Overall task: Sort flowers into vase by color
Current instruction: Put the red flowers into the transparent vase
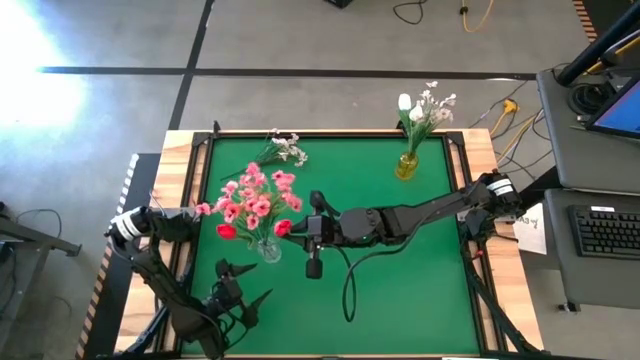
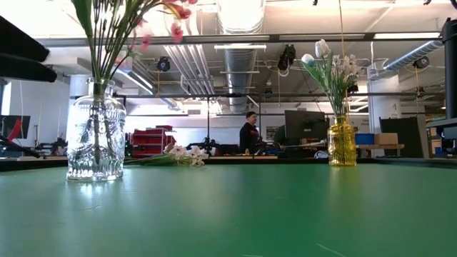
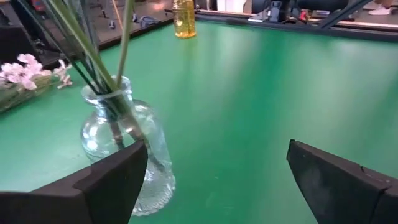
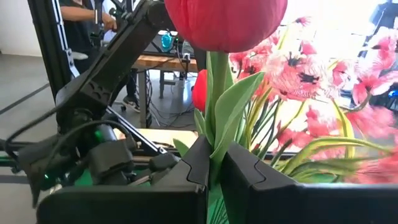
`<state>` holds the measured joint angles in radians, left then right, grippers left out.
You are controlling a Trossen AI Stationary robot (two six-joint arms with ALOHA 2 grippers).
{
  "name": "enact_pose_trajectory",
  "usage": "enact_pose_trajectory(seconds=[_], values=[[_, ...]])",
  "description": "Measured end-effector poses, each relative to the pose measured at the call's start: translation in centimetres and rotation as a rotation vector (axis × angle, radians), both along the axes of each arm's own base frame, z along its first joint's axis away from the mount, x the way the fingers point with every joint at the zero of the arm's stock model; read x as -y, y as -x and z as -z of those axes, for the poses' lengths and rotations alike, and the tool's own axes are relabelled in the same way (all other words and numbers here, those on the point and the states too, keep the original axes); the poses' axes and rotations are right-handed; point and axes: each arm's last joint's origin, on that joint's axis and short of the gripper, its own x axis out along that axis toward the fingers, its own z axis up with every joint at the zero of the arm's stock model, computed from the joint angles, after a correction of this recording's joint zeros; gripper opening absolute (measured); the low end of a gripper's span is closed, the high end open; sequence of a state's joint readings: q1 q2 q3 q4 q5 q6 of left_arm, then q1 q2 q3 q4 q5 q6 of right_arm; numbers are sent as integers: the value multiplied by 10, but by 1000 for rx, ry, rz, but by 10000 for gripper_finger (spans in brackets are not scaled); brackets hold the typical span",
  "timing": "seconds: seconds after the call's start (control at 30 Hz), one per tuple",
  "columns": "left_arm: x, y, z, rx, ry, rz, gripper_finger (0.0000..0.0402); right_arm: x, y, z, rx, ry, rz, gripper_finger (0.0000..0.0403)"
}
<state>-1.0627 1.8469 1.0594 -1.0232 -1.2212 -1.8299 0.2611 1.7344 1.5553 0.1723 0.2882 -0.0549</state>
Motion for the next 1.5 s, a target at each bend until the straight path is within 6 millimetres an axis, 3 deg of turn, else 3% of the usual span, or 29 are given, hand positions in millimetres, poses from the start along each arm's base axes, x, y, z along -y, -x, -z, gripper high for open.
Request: enact_pose_trajectory(seconds=[0.17, 0.43, 0.7, 0.93, 1.5], values=[[-10, 4, -1, -20, -125, 7, 362, 0, 0, -5, 6, -7, 1, 18], [-35, 16, 20, 7, -115, -46, 362, 3, -1, -8, 13, -6, 7, 18], [-53, 13, 31, -4, -143, -88, 362, 11, -3, -8, 12, -5, 28, 18], [-55, 12, 36, 57, -129, -73, 361, 14, -3, -6, -7, 1, 34, 18], [-68, -2, 78, 137, -195, -101, 361, 19, -4, -5, -14, 4, 46, 18]])
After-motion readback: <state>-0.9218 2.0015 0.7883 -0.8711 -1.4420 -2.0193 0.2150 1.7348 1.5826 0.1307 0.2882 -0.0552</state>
